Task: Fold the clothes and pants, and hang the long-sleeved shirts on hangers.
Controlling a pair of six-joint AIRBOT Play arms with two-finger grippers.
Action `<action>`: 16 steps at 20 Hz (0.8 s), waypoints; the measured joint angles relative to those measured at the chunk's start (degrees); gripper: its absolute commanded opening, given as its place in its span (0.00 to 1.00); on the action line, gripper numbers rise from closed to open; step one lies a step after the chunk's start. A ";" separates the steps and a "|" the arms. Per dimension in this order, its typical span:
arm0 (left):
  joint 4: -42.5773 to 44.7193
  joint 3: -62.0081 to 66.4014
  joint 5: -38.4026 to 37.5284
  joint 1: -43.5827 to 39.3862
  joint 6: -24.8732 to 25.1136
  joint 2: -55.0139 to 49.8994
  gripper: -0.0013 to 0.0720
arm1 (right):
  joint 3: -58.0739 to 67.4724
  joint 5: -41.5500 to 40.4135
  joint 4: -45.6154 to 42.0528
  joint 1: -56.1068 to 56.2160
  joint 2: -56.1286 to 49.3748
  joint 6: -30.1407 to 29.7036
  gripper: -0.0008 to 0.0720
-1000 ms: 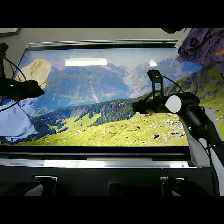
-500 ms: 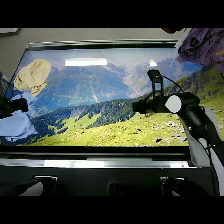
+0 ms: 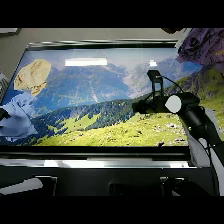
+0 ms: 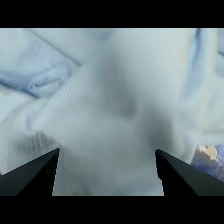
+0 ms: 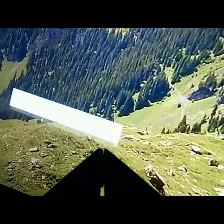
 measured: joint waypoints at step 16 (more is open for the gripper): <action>-17.84 -0.17 -1.92 -13.38 7.93 3.30 0.04 | 0.02 6.88 -0.90 0.00 0.00 1.11 0.60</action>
